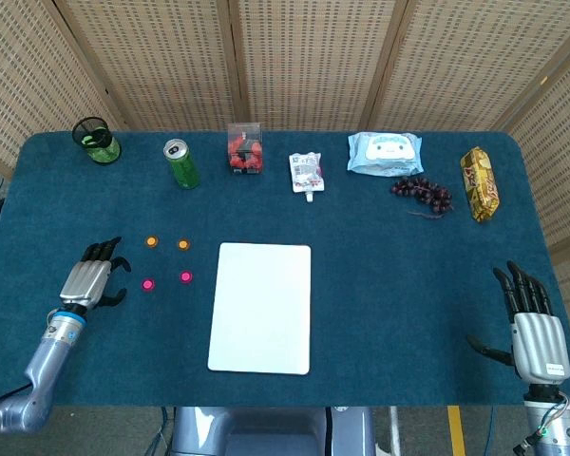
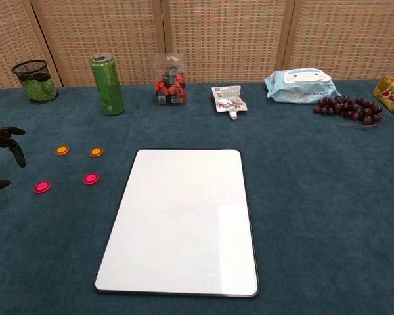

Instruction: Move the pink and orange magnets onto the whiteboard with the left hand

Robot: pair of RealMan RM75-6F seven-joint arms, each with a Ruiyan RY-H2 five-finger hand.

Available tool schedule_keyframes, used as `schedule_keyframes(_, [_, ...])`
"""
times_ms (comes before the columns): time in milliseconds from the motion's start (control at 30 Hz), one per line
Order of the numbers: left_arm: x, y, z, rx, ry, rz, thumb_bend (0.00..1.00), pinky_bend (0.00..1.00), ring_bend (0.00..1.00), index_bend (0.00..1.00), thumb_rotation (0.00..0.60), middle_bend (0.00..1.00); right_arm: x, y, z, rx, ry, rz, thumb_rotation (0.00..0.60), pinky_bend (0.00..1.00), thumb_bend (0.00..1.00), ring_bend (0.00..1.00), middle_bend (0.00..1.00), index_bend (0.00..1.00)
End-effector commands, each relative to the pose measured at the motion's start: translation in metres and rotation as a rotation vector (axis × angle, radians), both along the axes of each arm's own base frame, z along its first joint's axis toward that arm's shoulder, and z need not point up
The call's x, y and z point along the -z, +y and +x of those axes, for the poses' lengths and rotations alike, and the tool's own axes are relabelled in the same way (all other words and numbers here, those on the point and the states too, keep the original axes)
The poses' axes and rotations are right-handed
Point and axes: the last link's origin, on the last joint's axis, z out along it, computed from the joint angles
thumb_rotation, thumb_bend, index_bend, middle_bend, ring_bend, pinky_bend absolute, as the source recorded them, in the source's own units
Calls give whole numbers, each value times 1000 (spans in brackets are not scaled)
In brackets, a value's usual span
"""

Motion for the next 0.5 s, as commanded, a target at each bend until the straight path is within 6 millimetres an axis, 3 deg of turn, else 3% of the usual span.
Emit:
schedule_keyframes(33, [7, 2, 3, 2, 6, -5, 366, 0, 0, 386, 600, 0, 0, 0, 0, 0, -1, 1, 600, 62, 131, 0, 0, 0])
schedule_keyframes(500, [31, 4, 7, 25, 40, -9, 363, 0, 0, 386, 600, 0, 0, 0, 0, 2, -4, 6, 600, 62, 131, 0, 0, 0])
